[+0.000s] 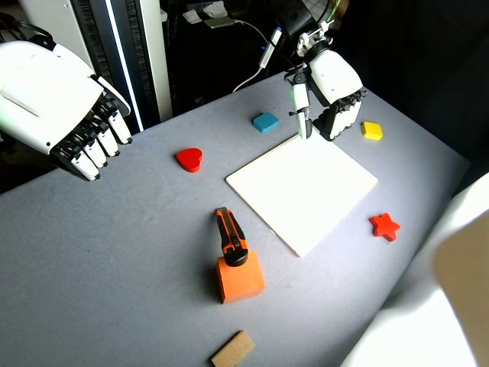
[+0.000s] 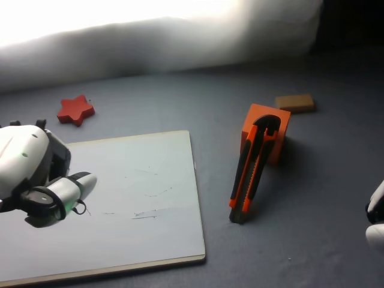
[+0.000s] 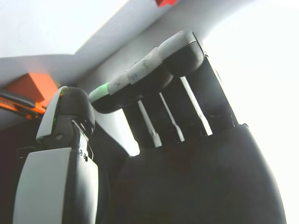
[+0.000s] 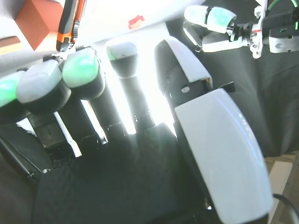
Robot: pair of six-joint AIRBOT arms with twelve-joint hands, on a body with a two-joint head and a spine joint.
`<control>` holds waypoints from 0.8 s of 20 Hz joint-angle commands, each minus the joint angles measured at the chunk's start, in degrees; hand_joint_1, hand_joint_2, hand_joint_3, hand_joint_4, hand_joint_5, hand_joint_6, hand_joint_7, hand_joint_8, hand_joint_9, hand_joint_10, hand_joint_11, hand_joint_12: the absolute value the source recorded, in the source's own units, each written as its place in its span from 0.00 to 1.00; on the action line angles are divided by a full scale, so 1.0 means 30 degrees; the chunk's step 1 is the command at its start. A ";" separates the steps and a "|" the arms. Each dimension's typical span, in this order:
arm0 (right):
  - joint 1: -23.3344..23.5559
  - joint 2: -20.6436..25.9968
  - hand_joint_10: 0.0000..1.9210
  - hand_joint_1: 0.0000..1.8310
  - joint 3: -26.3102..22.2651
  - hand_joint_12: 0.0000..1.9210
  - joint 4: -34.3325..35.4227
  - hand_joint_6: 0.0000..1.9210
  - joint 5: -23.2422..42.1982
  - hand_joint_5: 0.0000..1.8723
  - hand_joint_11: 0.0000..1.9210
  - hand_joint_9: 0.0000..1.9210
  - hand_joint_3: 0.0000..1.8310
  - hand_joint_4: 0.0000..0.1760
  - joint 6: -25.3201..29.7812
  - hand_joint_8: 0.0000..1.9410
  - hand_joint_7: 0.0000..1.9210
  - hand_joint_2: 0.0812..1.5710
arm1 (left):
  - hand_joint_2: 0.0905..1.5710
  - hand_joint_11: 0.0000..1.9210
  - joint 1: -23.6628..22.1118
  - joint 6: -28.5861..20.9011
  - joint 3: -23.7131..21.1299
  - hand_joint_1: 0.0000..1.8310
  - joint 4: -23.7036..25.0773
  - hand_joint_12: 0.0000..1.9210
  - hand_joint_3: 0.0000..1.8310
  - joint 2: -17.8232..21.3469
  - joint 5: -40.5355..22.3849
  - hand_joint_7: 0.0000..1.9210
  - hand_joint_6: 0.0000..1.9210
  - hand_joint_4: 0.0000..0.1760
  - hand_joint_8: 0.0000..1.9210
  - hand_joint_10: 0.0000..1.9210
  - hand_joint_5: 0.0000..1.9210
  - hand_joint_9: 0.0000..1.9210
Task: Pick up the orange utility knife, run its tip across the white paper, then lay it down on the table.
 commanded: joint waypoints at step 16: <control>0.0409 -0.1041 0.00 0.65 0.0513 0.00 -0.2148 0.00 0.2269 0.00 0.00 0.00 0.00 0.00 -0.2768 0.00 0.00 0.62 | 0.80 0.00 -0.0306 -0.0040 0.0050 0.00 0.1672 0.09 0.00 -0.0009 -0.1380 0.02 0.00 0.00 0.00 0.00 0.00 0.02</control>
